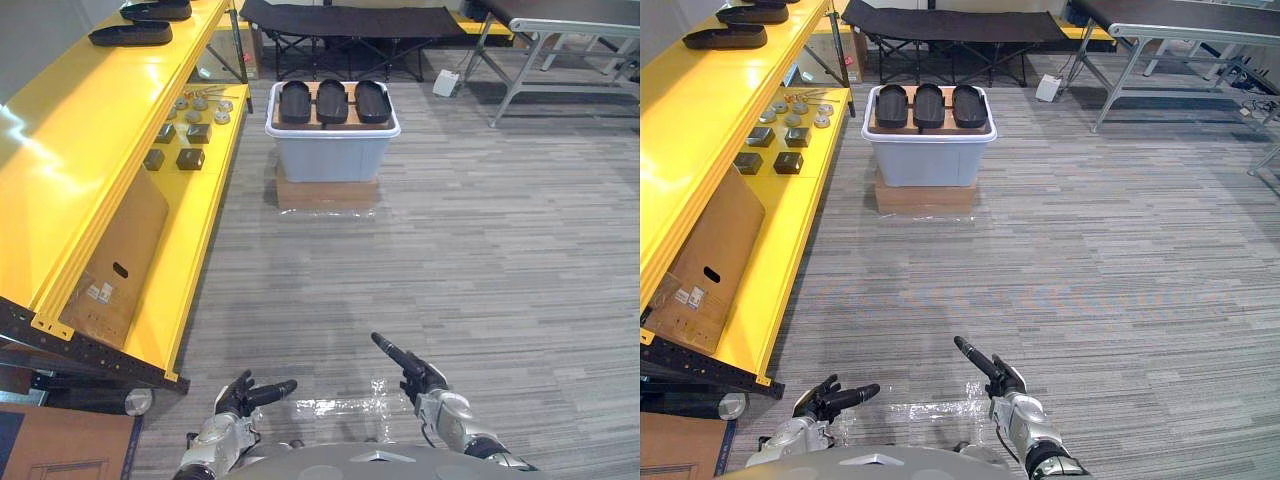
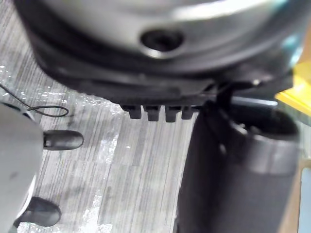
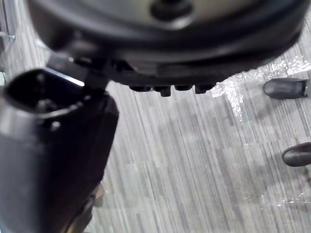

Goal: Walk over and take three plastic housings, then place them on the shelf

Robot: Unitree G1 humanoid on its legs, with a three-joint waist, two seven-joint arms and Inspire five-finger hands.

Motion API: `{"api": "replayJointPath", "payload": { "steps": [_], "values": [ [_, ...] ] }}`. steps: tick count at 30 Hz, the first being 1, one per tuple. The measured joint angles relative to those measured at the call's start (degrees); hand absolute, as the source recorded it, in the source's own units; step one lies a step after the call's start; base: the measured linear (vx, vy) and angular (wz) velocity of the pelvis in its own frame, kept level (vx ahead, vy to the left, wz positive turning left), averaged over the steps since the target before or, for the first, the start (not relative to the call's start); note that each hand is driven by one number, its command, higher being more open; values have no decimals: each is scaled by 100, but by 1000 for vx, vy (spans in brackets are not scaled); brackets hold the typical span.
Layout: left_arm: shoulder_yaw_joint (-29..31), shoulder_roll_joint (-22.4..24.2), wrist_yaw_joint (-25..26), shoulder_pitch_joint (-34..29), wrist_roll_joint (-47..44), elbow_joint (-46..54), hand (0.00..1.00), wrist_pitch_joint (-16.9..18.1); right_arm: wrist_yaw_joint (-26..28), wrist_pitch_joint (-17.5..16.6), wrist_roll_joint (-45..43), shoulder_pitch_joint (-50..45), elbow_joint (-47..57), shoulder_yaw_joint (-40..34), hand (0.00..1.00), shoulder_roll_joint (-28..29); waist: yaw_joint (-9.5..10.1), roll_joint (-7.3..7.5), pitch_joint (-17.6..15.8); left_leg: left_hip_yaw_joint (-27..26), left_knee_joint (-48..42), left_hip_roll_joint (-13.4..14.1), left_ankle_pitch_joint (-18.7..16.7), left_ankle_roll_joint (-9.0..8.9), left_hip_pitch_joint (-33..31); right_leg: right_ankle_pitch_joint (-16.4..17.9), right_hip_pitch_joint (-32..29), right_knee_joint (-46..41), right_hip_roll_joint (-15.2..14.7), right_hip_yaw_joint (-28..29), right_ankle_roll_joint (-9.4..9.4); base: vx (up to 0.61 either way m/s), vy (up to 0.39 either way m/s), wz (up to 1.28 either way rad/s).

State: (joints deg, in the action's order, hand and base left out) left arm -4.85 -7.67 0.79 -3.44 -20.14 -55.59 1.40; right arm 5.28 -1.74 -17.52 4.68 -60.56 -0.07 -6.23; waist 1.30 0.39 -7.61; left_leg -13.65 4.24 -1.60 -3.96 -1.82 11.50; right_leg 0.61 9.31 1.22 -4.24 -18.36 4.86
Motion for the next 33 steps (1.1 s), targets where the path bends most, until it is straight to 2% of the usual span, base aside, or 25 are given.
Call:
{"api": "replayJointPath", "payload": {
  "steps": [7,8,9,10,11,12,13,16,18,20,21,23,24,25,26,27,28,29,30,31,33],
  "values": [
    [19,32,226,-302,-14,188,100,346,-124,-298,-122,-203,7,-170,100,34,14,30,-17,-16,-2,-16,-14,30,-10,-12,-25,0,-11,8,-44,-72,-7,-3],
    [19,48,278,-418,-16,431,100,392,-122,-347,-145,-257,17,-174,100,32,13,45,-40,-8,-15,-12,-51,158,-39,90,-142,-222,-36,-41,-159,-98,-2,2],
    [19,76,300,-470,-4,630,100,432,-122,-401,-223,-294,31,-191,100,35,27,40,-82,-8,-43,23,-100,287,-122,273,-457,-794,-104,-109,-177,-100,5,1],
    [19,88,316,-499,1,742,100,462,-121,-407,-291,-290,54,-191,100,41,36,32,-130,-12,-79,49,-95,309,-161,336,-668,-1214,-159,-179,-180,-103,34,-4],
    [14,104,361,-527,21,984,100,495,-118,-448,-370,-265,108,-189,100,49,51,19,-268,-50,-159,127,-79,370,-206,362,-1123,-2086,-295,-342,-150,-71,53,-11],
    [11,68,412,-534,25,1172,100,502,-104,-561,-374,-269,132,-167,100,84,73,80,-429,-89,-250,164,-33,473,-199,440,-1461,-2698,-461,-471,-127,-64,59,-9],
    [8,46,433,-535,23,1217,100,500,-91,-611,-370,-305,134,-164,100,119,86,128,-459,-88,-321,169,-63,447,-218,485,-1494,-2720,-510,-540,-189,-28,63,-10],
    [12,-56,515,-516,-2,1338,100,493,-67,-747,-333,-513,301,-146,100,219,157,147,-571,-61,-750,392,-375,292,-314,436,-1520,-1982,-533,-489,-119,34,17,-7],
    [18,-127,511,-500,-9,1343,100,493,-50,-760,-314,-636,458,-145,100,218,159,59,-623,-29,-1004,687,-591,149,-291,236,-1575,-1450,-508,-299,146,110,-77,-3],
    [28,-181,501,-511,-50,1342,100,493,35,-761,-317,-673,534,-146,100,210,156,88,-624,-12,-1154,855,-765,-59,-210,131,-1662,-1236,-540,-114,300,149,-159,4],
    [28,-202,495,-516,-51,1342,100,492,100,-734,-317,-716,533,-132,100,210,161,182,-582,10,-1193,888,-887,-188,-127,127,-1659,-1204,-616,44,289,284,-320,17],
    [28,-181,497,-514,-51,1369,100,491,191,-649,-320,-764,531,-95,100,194,157,283,-496,71,-1366,966,-1128,-376,-56,292,-1730,-1510,-665,137,35,280,-319,17],
    [33,-125,512,-525,-79,1389,100,481,234,-562,-314,-757,527,-18,100,134,152,257,-390,76,-1543,1099,-1306,-524,-78,387,-1829,-1801,-630,152,-121,379,-371,14],
    [76,-7,521,-572,-248,1383,100,462,293,-492,-306,-724,499,106,100,-56,138,37,-220,125,-2134,1434,-1350,-631,-292,385,-1816,-1847,-358,78,-162,462,-442,8],
    [86,77,510,-581,-304,1383,100,460,294,-480,-301,-681,452,142,100,-128,155,-67,-170,146,-2721,1614,-1332,-597,-614,440,-1811,-1825,-246,54,-248,407,-364,-7],
    [97,246,499,-562,-487,1397,100,462,296,-480,-300,-568,318,226,100,-247,181,-215,-182,161,-4097,1943,-974,-394,-1281,397,-1595,-1574,-47,42,-406,458,-353,-22],
    [121,417,501,-570,-606,1385,100,420,316,-471,-297,-451,289,261,100,-340,177,-346,-233,256,-5103,2118,-827,-453,-1817,306,-1317,-1341,108,29,-534,473,-333,-27],
    [196,490,517,-556,-641,1407,100,450,316,-465,-287,-433,284,256,100,-379,189,-367,-242,280,-5287,2089,-905,-570,-1972,306,-1204,-1259,147,55,-560,576,-334,-25],
    [271,543,508,-508,-761,1411,100,442,318,-466,-163,-401,284,252,100,-421,197,-377,-256,170,-5170,1892,-1022,-640,-2109,327,-940,-1100,158,95,-611,369,-163,-24],
    [279,554,508,-504,-831,1416,100,442,317,-467,-71,-389,284,226,100,-427,205,-375,-259,77,-4931,1756,-1057,-630,-2106,334,-812,-1036,147,129,-623,430,-159,-26],
    [286,625,502,-468,-866,1578,100,469,307,-496,-68,-302,286,120,100,-429,242,-332,-309,-125,-3399,1032,-1058,-492,-2157,378,-322,-733,66,204,-692,395,-85,-24]
  ]
}}
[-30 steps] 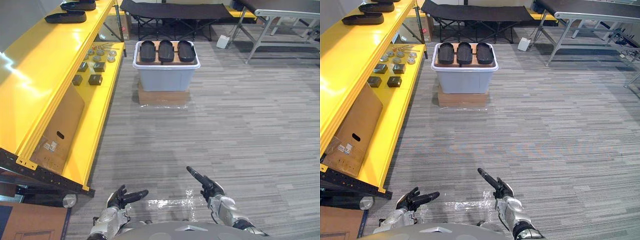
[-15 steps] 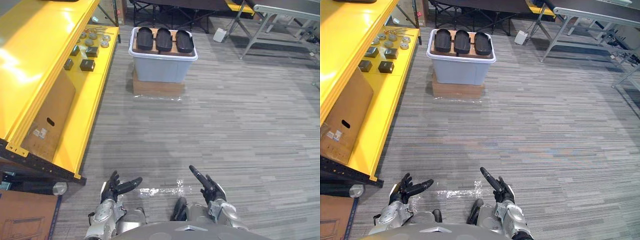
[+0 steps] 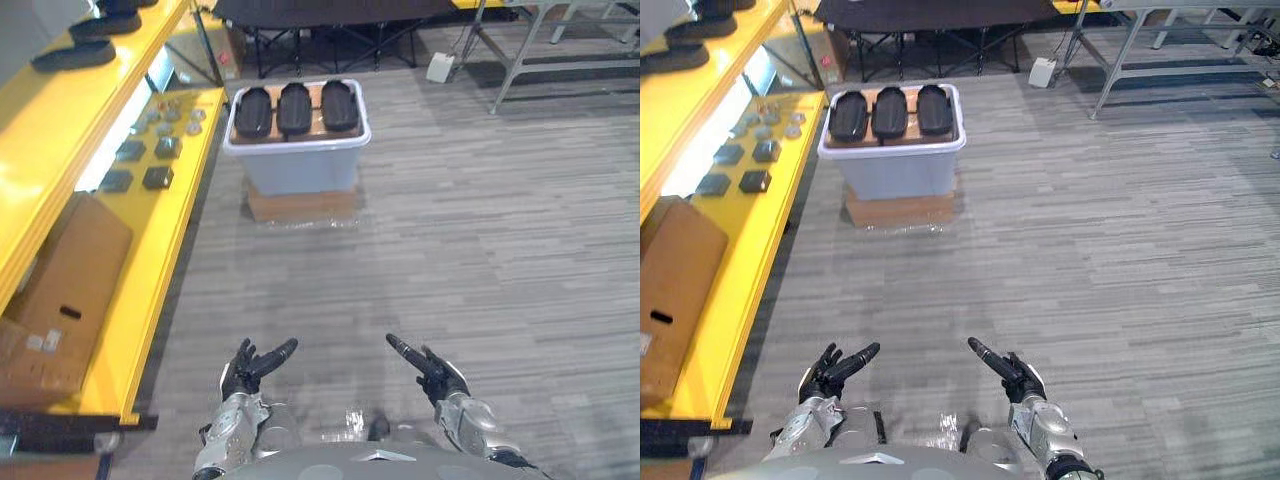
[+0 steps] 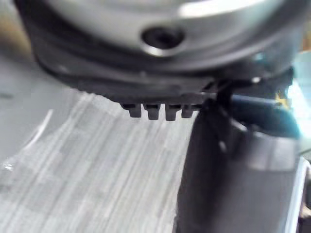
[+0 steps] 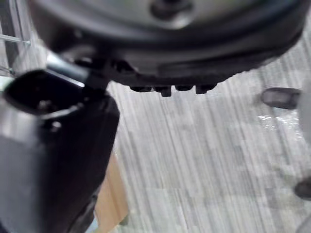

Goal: Walk over and take three plastic housings, then place them on the shelf

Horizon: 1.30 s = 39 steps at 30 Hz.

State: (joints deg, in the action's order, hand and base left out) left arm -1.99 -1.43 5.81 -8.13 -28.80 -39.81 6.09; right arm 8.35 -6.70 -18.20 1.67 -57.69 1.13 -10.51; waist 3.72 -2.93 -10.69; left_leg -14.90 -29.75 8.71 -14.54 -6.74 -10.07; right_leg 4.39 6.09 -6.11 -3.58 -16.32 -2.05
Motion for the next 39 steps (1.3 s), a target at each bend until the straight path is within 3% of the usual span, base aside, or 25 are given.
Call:
{"api": "replayJointPath", "payload": {
  "steps": [1,2,3,5,6,8,10,11,12,13,15,16,18,20,22,23,25,27,29,30,31,33,36,38,39],
  "values": [
    [1,39,-1,5,12,6,100,11,-13,-1,0,16,-1,-34,100,8,19,5,-5,-24,375,-163,86,65,-61,1,81,45,-13,10,-2,363,-20,-20],
    [-2,117,-1,0,15,5,100,9,-41,-28,-1,45,-1,-54,100,8,86,-6,-25,-14,1233,-427,553,157,-181,13,232,103,-24,39,-13,427,57,-17],
    [5,142,15,2,12,58,100,4,-51,-63,-1,64,0,-47,100,-2,140,-70,-91,24,1961,-548,1136,104,-259,57,437,195,40,65,-8,356,61,-18],
    [9,142,-7,-48,15,126,100,9,-104,-104,-5,30,-1,21,100,-78,259,-308,-143,24,2395,-388,1695,-12,-342,314,796,332,314,147,153,379,165,-35],
    [67,60,-7,-134,16,87,100,-12,-148,-94,-9,22,-34,145,100,-5,322,-283,-201,-27,2219,-357,2342,740,-223,759,1136,350,321,169,376,398,193,-28],
    [239,-117,-6,-70,16,56,100,-80,-119,-88,-5,16,-37,189,100,118,316,116,-256,-48,2231,-688,2113,884,-149,862,1195,221,50,96,345,281,126,26],
    [366,-130,1,-53,19,53,100,-126,-89,-89,5,36,-38,186,100,101,374,237,-244,-63,2223,-863,1996,1020,-145,880,928,-352,-128,134,314,262,134,24],
    [434,-122,-5,-97,30,51,100,-122,-59,-93,1,65,-69,183,100,93,426,285,-218,-64,2350,-923,1923,1047,-73,965,647,-1057,-283,169,524,269,121,4],
    [485,-130,-11,-138,64,32,100,-120,-14,-94,-12,123,-108,185,100,118,433,339,-225,-67,2464,-994,1898,1082,38,989,267,-1954,-458,173,1027,323,118,5],
    [499,-193,-13,-221,268,-11,100,-119,-7,-109,-23,132,-142,191,100,228,431,439,-251,-29,2615,-1131,1796,1082,321,640,-248,-3241,-809,223,1718,271,83,8],
    [459,-248,-6,-321,309,-13,100,-115,8,-127,-20,126,-274,182,100,335,421,466,-245,-3,2759,-1179,1752,1102,604,711,-517,-3935,-1078,107,1543,250,48,7],
    [433,-307,7,-367,423,-11,100,-104,18,-163,-12,63,-278,176,100,411,416,427,-242,41,2713,-1159,1575,1051,825,1189,-643,-3767,-1250,-251,1286,273,22,6],
    [293,-399,5,-313,422,-12,100,-99,75,-211,1,-4,-269,179,100,419,402,311,-267,122,2451,-1042,1313,1042,923,1309,-835,-2915,-1200,-386,1171,298,-19,13],
    [217,-426,6,-123,347,-74,100,-53,115,-284,205,-86,-222,100,100,386,325,139,-319,368,2262,-886,1120,1054,965,1117,-1189,-1789,-1039,-105,1425,229,-44,37],
    [207,-495,5,-9,156,-196,100,84,142,-409,241,-95,-148,34,100,376,222,129,-310,546,2222,-844,1040,964,984,676,-1359,-976,-964,201,1550,206,-89,59],
    [194,-521,5,91,-4,-319,100,130,158,-403,245,-127,-138,-25,100,399,182,165,-299,728,2123,-820,885,855,1119,170,-1348,-499,-954,433,1513,297,-204,75],
    [186,-528,9,47,-52,-313,100,143,228,-378,238,-237,-156,-8,100,417,184,274,-159,888,1920,-815,645,773,1176,-128,-1287,-248,-881,607,1329,326,-274,64],
    [233,-535,47,-84,-278,-315,100,147,246,-243,295,-298,-202,81,100,414,218,463,8,1060,1257,-749,89,583,1030,-101,-1228,-411,-701,449,824,421,-404,54],
    [235,-351,78,-163,-464,-419,100,146,236,-143,354,-332,-249,63,100,280,215,235,124,1041,469,-379,-240,361,826,-420,-1129,-435,-435,423,664,412,-370,39],
    [211,-140,115,-161,-486,-509,100,144,236,-101,354,-310,-282,-1,100,143,206,1,178,923,-217,-126,-218,227,405,-375,-1057,-316,-264,305,575,343,-235,30],
    [204,-40,152,-161,-487,-530,100,142,251,-100,366,-312,-282,-58,100,98,192,-75,182,828,-494,-18,-140,136,214,-419,-993,-211,-219,243,492,423,-231,25],
    [232,-3,185,-157,-486,-541,100,132,259,-97,432,-310,-281,-210,100,72,150,-87,129,451,-617,142,-151,88,69,-441,-682,58,-243,123,420,319,-118,29],
    [234,-47,172,-107,-475,-520,100,176,239,-137,440,-338,-269,-467,100,75,69,55,39,267,731,-153,-49,28,178,-422,-252,334,-545,37,404,281,-25,36],
    [101,-20,139,-114,-432,-436,100,358,181,-268,433,-380,-244,-512,100,73,80,23,1,508,2309,-304,922,-22,144,-314,0,364,-639,-58,515,246,111,18],
    [79,-24,128,-138,-427,-418,100,387,181,-300,435,-397,-226,-499,100,64,93,0,-4,565,2404,-278,1298,-52,136,-200,102,383,-612,-44,656,258,185,-15]
  ]
}}
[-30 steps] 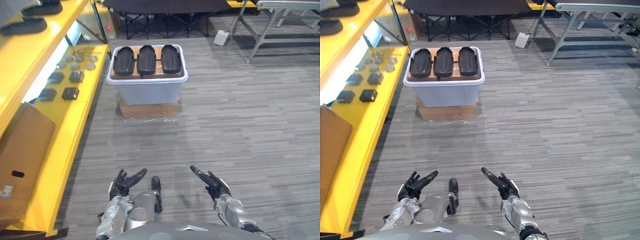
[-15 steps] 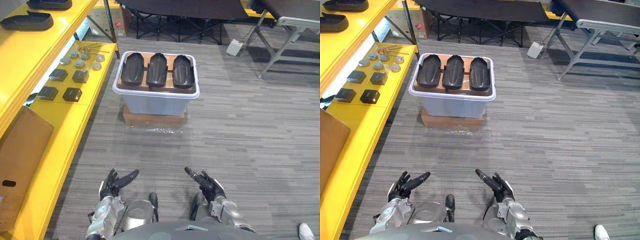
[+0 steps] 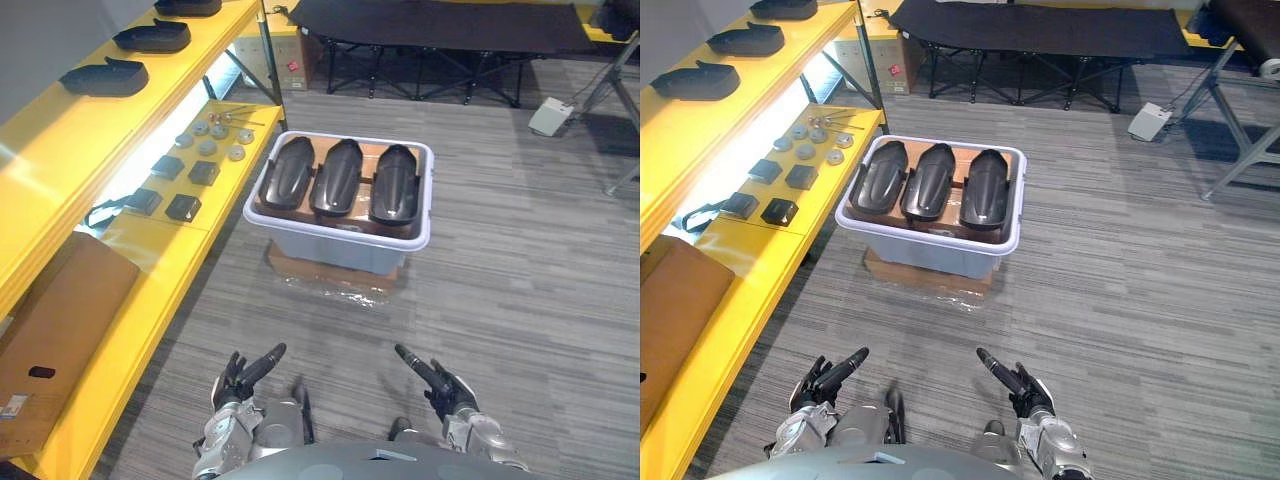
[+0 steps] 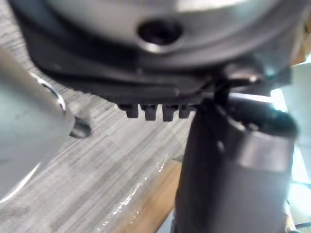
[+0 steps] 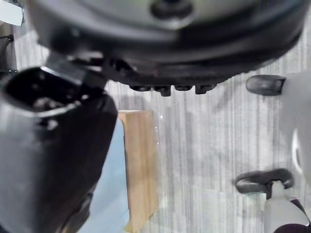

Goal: Walk over and take three plastic housings, then place them on the shelf

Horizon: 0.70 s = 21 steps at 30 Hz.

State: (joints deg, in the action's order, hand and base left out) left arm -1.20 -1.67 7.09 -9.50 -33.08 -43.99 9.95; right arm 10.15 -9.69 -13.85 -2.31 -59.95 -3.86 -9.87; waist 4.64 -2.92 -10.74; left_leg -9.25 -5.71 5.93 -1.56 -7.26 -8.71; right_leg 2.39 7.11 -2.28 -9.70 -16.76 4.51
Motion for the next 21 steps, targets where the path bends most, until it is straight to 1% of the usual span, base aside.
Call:
{"api": "replayJointPath", "payload": {
  "steps": [1,2,3,5,6,7,8,9,10,11,12,13,14,15,16,18,19,21],
  "values": [
    [-19,-7,-9,-1,4,5,100,-15,-32,-60,0,-7,-2,65,100,31,48,-48,3,-51,-71,55,532,324,109,87,138,58,66,56,159,228,172,-29],
    [-20,-112,-4,0,54,69,100,-15,-49,-124,-9,10,30,231,100,152,76,165,-67,-162,5,-65,456,343,250,138,179,56,-62,151,110,234,175,-33],
    [-21,-200,-18,4,216,147,100,-15,-41,-150,-12,79,50,338,100,199,108,294,-135,-217,48,-146,405,386,318,166,188,46,-143,177,112,155,110,-22],
    [-71,-271,-79,26,385,219,100,-28,-34,-171,-7,100,54,480,100,217,144,431,-162,-301,55,-255,312,478,334,145,160,51,-256,161,135,135,89,-14],
    [-121,-301,-152,43,459,245,100,-65,-57,-208,-18,109,59,484,100,218,144,449,-164,-304,10,-347,220,516,344,127,171,15,-313,110,154,141,87,-5],
    [-127,-302,-172,45,469,263,100,-105,-67,-215,-41,105,59,484,100,217,141,449,-164,-305,-14,-367,161,515,359,127,176,-33,-338,106,154,159,79,-11],
    [-122,-297,-177,40,671,271,100,-147,-106,-215,-125,95,58,483,100,218,150,406,-186,-304,31,-371,89,525,482,141,119,-344,-372,115,136,157,68,-28],
    [-137,-289,-190,10,904,275,100,-147,-143,-221,-252,91,59,480,100,228,133,331,-178,-334,194,-328,81,523,687,161,-103,-908,-398,128,115,180,72,-35],
    [-178,-289,-208,-34,961,278,100,-147,-176,-245,-292,93,64,475,100,239,126,303,-163,-329,285,-322,87,532,816,164,-233,-1216,-424,132,112,142,53,-34],
    [-325,-334,-242,-104,1062,306,100,-150,-232,-329,-335,51,67,443,100,272,86,269,-144,-357,431,-256,124,605,1043,279,-422,-1730,-497,105,143,178,14,-17],
    [-464,-414,-260,-158,1145,371,100,-149,-283,-415,-324,-23,85,452,100,343,22,315,-125,-384,437,-287,128,651,1131,459,-458,-1650,-606,-38,110,153,-26,-11],
    [-503,-486,-274,-154,1154,379,100,-150,-309,-445,-319,-52,121,466,100,377,4,394,-83,-417,430,-310,120,654,1137,437,-521,-1522,-637,-108,135,180,-77,-7],
    [-529,-603,-270,-117,1132,383,100,-155,-351,-494,-249,-69,227,487,100,446,-25,526,-54,-476,427,-344,99,633,1136,283,-712,-1210,-654,-201,235,110,-80,-12],
    [-528,-649,-252,-58,1105,378,100,-169,-393,-566,-209,-80,318,503,100,474,-33,615,-29,-492,421,-342,78,600,1138,214,-804,-1133,-641,-254,242,167,-142,-27],
    [-531,-668,-229,35,1065,388,100,-164,-495,-617,-159,-175,623,574,100,465,-40,540,-9,-533,427,-249,46,536,1126,209,-789,-996,-509,-189,245,128,-120,-30],
    [-558,-658,-235,74,1042,388,100,-135,-623,-634,51,-237,966,686,100,423,-84,505,-3,-610,452,-197,37,480,1122,208,-701,-777,-413,-165,247,112,-127,-25],
    [-584,-645,-255,126,979,388,100,-135,-706,-630,235,-364,1558,870,100,373,-207,478,4,-627,508,-104,58,425,1127,131,-622,-547,-274,-181,238,75,-106,-15],
    [-602,-630,-269,163,863,389,100,-135,-742,-622,230,-492,1945,921,100,375,-215,500,11,-673,518,-31,54,382,1129,73,-602,-435,-180,-172,196,48,-81,-15]
  ]
}}
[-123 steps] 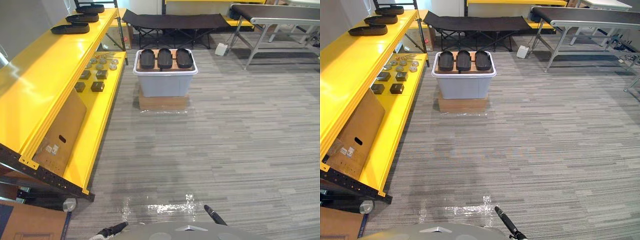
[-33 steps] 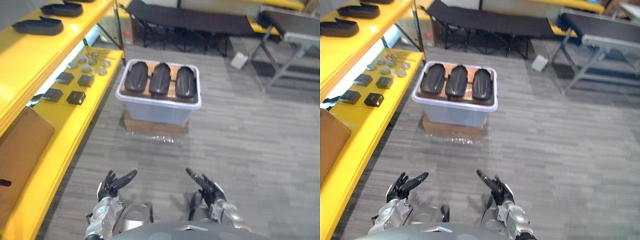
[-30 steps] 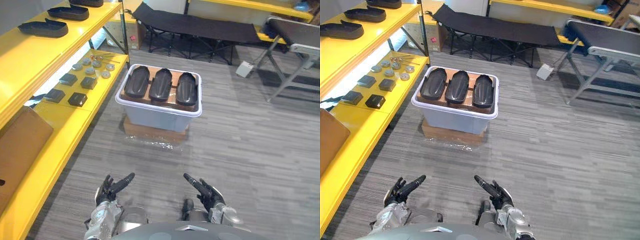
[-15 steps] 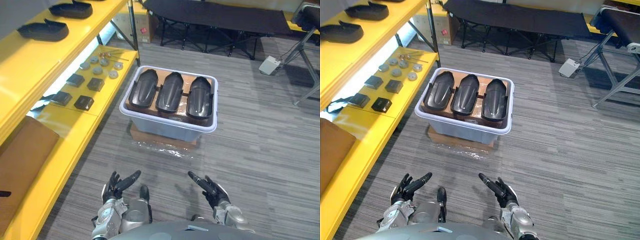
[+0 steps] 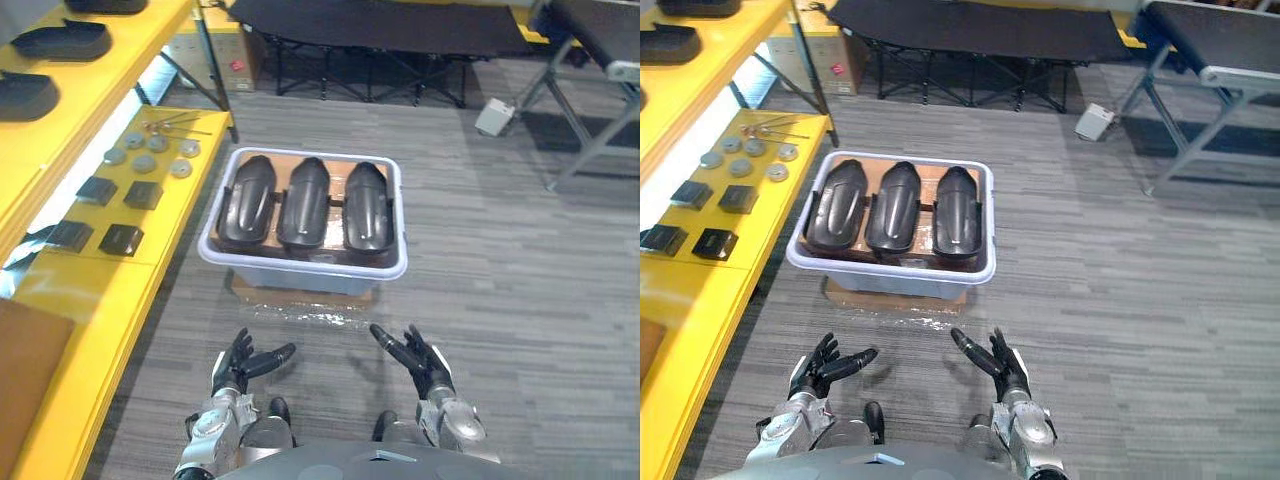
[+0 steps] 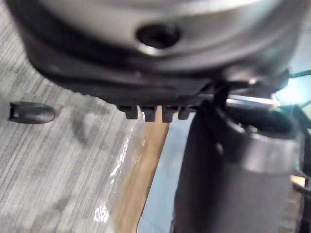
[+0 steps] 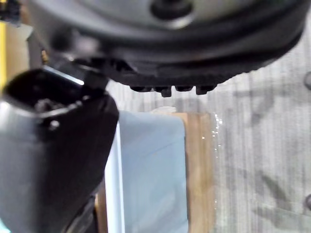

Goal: Walk over and take three plastic housings, then place them on the shelf

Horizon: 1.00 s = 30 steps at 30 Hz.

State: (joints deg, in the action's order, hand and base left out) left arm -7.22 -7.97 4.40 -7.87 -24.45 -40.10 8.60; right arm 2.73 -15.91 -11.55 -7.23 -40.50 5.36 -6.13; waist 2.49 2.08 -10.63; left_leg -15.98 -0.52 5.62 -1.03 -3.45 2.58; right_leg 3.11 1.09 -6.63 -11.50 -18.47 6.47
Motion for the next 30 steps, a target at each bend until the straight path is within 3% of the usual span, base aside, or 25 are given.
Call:
{"api": "replayJointPath", "payload": {
  "steps": [4,11,13,16,19,20,22,24,25,27,30],
  "values": [
    [-270,96,-2,-72,-203,12,100,2,-179,119,-13,-137,1168,-60,100,-29,-23,146,55,-124,131,88,43,-78,71,-164,63,279,154,72,-33,22,-37,-14],
    [-397,108,34,-202,-170,83,100,-3,-240,291,-147,186,2005,-646,100,-157,-50,154,113,-122,455,-34,245,-38,201,-261,115,401,134,108,41,-33,10,0],
    [-393,78,30,-288,-147,216,100,-18,-403,459,-304,476,2014,-818,100,-374,-40,162,109,-83,534,-84,326,-2,177,-325,97,451,109,74,52,-89,37,9],
    [-373,4,-14,-368,112,302,100,-30,-601,980,-458,1011,1811,-1061,100,-872,38,160,105,-13,556,-168,369,62,143,-381,110,481,35,32,90,-75,43,12],
    [-362,-169,-46,-371,487,309,100,-92,-822,1410,-636,1993,585,-1056,100,-1374,102,191,39,203,535,-269,443,129,-36,-421,65,464,-58,-183,137,-75,41,33],
    [-356,-206,-70,-370,485,331,100,-104,-878,1458,-704,2197,308,-1047,100,-1442,148,192,-21,233,532,-300,458,143,-65,-426,50,450,-74,-208,138,-80,44,31],
    [-254,-319,-88,-271,455,394,100,-106,-1038,1556,-716,3146,-713,-1022,100,-1806,331,199,-509,430,260,-283,440,146,-416,-442,-117,277,-154,-353,123,-105,34,40],
    [-202,-369,-89,-188,414,393,100,-107,-1073,1563,-715,3654,-1125,-990,100,-1999,431,198,-788,497,-9,-254,393,167,-675,-471,-250,209,-165,-404,94,-123,14,32],
    [-127,-390,-90,-3,191,409,100,-106,-1068,1554,-715,4315,-1575,-889,100,-2327,524,160,-1131,580,-371,-193,356,203,-1047,-538,-418,158,-149,-491,43,-150,4,25],
    [-111,-419,-83,178,-27,410,100,-83,-1073,1545,-749,5005,-1904,-752,100,-2680,654,77,-1459,665,-674,-138,325,220,-1374,-620,-570,158,-108,-523,17,-150,8,19],
    [-137,-425,-80,231,-198,355,100,152,-1106,1387,-798,5790,-2216,-342,100,-3065,714,-1,-1550,771,-917,-106,261,211,-1846,-698,-869,155,-86,-564,21,-80,20,13]
  ]
}}
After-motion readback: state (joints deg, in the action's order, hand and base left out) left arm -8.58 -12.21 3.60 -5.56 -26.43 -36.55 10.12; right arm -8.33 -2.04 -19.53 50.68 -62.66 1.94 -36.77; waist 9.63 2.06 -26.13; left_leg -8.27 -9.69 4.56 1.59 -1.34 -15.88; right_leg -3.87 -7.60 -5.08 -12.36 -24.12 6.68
